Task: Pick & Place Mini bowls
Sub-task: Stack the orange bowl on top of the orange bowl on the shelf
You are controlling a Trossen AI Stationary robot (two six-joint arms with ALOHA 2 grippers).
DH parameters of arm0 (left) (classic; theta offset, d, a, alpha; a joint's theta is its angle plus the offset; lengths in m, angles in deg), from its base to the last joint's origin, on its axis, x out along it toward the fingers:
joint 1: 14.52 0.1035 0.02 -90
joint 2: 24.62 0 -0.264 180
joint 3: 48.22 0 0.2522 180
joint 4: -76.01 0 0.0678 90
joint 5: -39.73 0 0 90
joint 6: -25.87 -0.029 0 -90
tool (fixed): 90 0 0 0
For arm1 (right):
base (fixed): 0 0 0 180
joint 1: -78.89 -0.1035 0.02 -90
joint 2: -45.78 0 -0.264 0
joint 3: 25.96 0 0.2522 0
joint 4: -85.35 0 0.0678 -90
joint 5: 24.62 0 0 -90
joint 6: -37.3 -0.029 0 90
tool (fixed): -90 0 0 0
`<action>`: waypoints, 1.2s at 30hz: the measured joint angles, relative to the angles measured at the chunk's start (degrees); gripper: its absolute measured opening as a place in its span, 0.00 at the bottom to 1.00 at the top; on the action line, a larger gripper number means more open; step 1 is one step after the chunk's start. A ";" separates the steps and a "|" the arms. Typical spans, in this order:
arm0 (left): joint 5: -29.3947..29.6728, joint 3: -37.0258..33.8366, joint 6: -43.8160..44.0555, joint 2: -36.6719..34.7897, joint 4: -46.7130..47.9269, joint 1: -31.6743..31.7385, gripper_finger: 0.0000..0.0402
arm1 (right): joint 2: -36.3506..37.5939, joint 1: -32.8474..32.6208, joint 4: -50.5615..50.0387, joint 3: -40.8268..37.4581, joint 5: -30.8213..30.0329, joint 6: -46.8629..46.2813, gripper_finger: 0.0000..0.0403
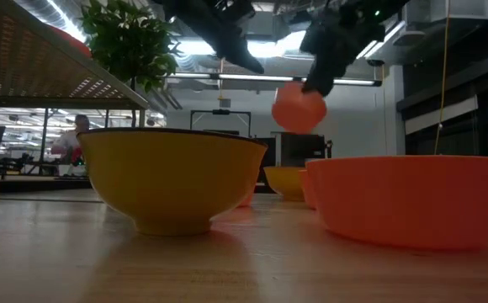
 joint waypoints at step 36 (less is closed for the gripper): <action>-22.42 0.00 -1.17 -0.52 8.68 -3.58 0.34 | 3.67 -26.03 -7.79 0.00 -15.50 -15.98 0.01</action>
